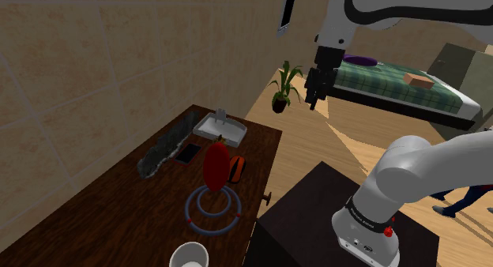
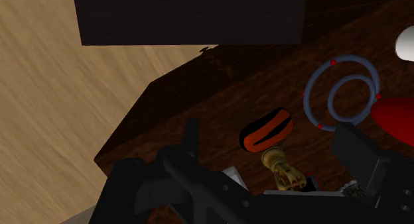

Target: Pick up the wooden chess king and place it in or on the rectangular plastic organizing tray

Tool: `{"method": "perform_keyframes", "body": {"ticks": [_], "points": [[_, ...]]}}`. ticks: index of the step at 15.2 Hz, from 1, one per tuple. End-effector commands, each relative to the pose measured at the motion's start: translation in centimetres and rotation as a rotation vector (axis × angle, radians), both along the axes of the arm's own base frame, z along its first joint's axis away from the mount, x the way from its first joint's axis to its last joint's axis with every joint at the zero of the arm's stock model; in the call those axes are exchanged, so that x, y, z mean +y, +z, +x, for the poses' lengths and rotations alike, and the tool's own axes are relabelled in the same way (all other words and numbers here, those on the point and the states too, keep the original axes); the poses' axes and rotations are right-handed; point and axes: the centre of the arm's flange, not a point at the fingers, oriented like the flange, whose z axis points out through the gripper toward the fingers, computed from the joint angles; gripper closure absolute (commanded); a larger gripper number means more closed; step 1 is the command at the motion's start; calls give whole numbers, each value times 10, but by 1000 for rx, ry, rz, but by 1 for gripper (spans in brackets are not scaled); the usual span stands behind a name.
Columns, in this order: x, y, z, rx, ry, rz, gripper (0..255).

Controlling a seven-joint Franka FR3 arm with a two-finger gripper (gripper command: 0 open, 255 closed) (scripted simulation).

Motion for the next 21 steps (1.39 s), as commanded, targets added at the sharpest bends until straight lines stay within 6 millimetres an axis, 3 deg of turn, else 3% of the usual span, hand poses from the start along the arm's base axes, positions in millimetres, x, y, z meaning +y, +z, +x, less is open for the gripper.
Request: {"method": "perform_keyframes", "body": {"ticks": [1,21], "points": [[0,0,0,0,0,0,0],[154,-163,142,-75,-117,-124,0]]}}
